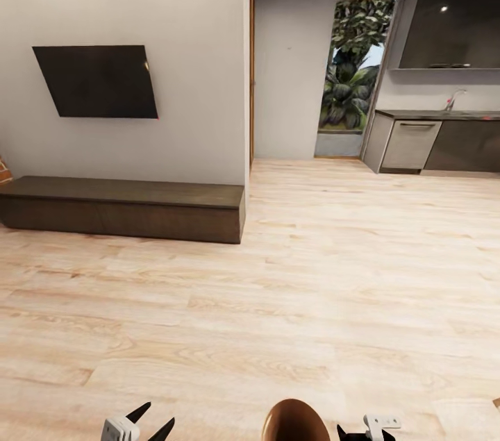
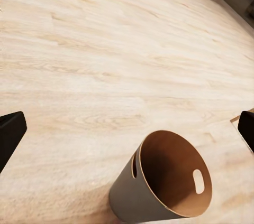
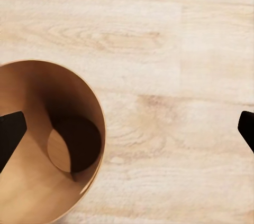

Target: Put the three can of soda from the living room inside the tash can in the kitchen.

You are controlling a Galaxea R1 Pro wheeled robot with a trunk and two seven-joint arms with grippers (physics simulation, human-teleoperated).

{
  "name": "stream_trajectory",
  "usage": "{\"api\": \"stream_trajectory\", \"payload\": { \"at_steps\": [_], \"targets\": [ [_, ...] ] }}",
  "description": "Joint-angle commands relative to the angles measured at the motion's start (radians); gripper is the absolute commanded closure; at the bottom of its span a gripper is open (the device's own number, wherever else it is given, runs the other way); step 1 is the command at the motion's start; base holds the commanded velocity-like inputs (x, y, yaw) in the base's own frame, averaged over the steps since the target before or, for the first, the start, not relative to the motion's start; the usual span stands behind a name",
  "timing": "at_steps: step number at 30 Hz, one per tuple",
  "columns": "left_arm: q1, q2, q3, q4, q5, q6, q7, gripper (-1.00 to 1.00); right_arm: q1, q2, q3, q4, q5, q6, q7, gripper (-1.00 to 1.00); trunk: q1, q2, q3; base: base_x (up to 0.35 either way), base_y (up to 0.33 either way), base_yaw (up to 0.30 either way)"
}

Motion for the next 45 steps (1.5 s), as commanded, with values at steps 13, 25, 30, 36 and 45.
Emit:
{"api": "stream_trajectory", "payload": {
  "at_steps": [13, 25, 30, 36, 45],
  "targets": [
    [0.000, 0.000, -0.001, 0.000, 0.000, 0.000, 0.000, -1.00, 0.000, 0.000, 0.000, 0.000, 0.000, 0.000, 0.000, -1.00, 0.004, -0.007, -0.003, 0.000, 0.011, 0.000],
    [0.000, 0.000, -0.001, 0.000, 0.000, 0.000, 0.000, -1.00, 0.000, 0.000, 0.000, 0.000, 0.000, 0.000, 0.000, -1.00, 0.050, -0.091, -0.051, 0.000, 0.000, 0.000],
    [0.000, 0.000, -0.001, 0.000, 0.000, 0.000, 0.000, -1.00, 0.000, 0.000, 0.000, 0.000, 0.000, 0.000, 0.000, -1.00, 0.069, -0.126, -0.074, 0.000, 0.000, 0.000],
    [0.000, 0.000, -0.001, 0.000, 0.000, 0.000, 0.000, -1.00, 0.000, 0.000, 0.001, 0.000, 0.000, 0.000, 0.000, -1.00, 0.092, -0.168, -0.102, 0.000, 0.000, 0.000],
    [0.000, 0.000, -0.001, 0.000, 0.000, 0.000, 0.000, -1.00, 0.000, 0.000, 0.001, 0.000, 0.000, 0.000, 0.000, -1.00, 0.119, -0.217, -0.139, 0.000, 0.000, 0.000]
  ]
}}
